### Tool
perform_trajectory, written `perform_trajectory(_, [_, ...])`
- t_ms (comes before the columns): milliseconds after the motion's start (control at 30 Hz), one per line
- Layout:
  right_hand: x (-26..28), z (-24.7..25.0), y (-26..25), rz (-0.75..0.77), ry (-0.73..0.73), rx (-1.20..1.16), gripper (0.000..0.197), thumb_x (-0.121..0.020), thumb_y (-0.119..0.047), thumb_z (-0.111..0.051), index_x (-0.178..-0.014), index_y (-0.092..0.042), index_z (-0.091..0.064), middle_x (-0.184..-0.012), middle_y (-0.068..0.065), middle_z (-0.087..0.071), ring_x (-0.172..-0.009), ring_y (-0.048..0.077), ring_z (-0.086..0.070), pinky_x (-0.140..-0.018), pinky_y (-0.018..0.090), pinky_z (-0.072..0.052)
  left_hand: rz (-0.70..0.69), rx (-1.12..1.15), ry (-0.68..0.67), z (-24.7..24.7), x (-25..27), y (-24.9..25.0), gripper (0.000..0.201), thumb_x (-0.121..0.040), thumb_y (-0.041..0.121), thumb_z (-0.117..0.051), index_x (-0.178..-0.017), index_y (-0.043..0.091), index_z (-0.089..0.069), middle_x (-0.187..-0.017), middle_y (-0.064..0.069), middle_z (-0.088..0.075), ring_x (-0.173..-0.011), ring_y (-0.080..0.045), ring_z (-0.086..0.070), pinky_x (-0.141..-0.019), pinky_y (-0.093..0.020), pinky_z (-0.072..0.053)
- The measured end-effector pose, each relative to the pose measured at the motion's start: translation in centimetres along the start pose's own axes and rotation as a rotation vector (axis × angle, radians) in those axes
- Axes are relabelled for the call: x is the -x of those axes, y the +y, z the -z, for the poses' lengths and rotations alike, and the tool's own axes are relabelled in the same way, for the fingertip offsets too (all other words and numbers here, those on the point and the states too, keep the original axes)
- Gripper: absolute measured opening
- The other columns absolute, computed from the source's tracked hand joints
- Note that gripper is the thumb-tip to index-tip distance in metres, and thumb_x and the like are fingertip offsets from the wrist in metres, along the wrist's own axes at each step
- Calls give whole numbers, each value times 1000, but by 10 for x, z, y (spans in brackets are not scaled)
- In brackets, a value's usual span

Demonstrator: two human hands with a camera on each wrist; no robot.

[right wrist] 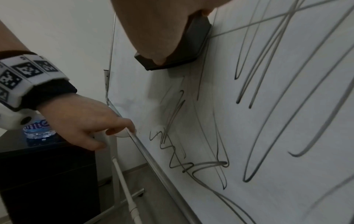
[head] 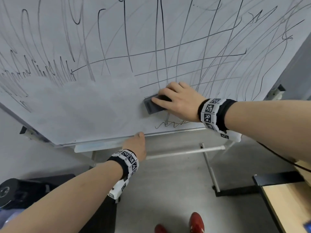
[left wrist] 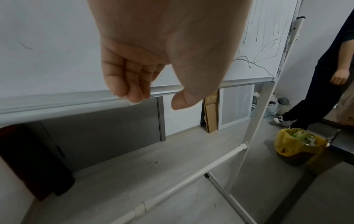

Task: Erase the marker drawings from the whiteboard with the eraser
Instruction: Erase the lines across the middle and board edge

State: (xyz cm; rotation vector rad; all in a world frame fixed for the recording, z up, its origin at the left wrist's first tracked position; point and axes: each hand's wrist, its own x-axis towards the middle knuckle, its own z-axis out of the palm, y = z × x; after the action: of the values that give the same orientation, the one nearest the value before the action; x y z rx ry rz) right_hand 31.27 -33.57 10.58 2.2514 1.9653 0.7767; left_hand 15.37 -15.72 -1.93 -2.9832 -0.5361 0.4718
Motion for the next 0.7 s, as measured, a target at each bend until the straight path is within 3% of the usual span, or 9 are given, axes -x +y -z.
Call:
perform_trajectory(100, [1,-1,-1,-14,24,-17,54,-84,-11,-61,-137,-13,-50,-124,12,-55,-101,33,-48,-72,42,-41,-64,66,-56,-6,-3,3,43,-87,26,-53,-123,5,-39,-111,-10,-62,-94,-29,-63,-69,-33,-45])
perform_trajectory(200, [4,-9,-3,-12,20,-9,58,-81,-9,-61,-137,-13,-49,-124,11,-55,-102,32,-45,-73,41,-39,-49,280,-215,-12,-7,9,46,-87,36,-57,-121,7,-50,-112,-10,-62,-100,-29,-63,-79,-33,-50])
perform_trajectory(233, [5,-12,-5,-8,19,-12,57,-82,-8,-61,-137,-13,-49,-124,10,-55,-102,32,-45,-73,41,-38,-14,391,-273,-14,-8,14,45,-84,37,-60,-117,7,-55,-108,-10,-64,-95,-28,-65,-80,-33,-53])
perform_trajectory(300, [6,-17,-8,-3,24,-25,54,-83,-7,-60,-136,-14,-51,-122,10,-56,-102,31,-45,-72,41,-38,71,681,-391,-17,-10,27,41,-80,34,-63,-107,3,-60,-90,-9,-67,-70,-24,-68,-70,-33,-58])
perform_trajectory(367, [7,-19,-9,-1,33,-41,51,-84,-8,-59,-134,-15,-52,-121,10,-56,-101,31,-46,-72,41,-39,143,927,-470,-20,-11,38,35,-85,24,-62,-108,-3,-58,-88,-11,-67,-62,-23,-66,-64,-33,-59])
perform_trajectory(600, [7,-17,-6,24,21,-48,48,-85,-9,-56,-133,-14,-53,-120,11,-56,-102,32,-47,-73,42,-38,456,1445,-362,-18,-23,41,7,-91,0,-55,-97,-4,-54,-82,-17,-61,-66,-26,-63,-68,-38,-56])
perform_trajectory(700, [7,-15,-4,21,0,-53,47,-86,-9,-50,-133,-15,-52,-121,11,-56,-103,33,-48,-73,42,-39,501,1594,-348,-23,-26,40,25,-90,-4,-56,-114,-5,-49,-92,-19,-62,-74,-29,-66,-74,-42,-58])
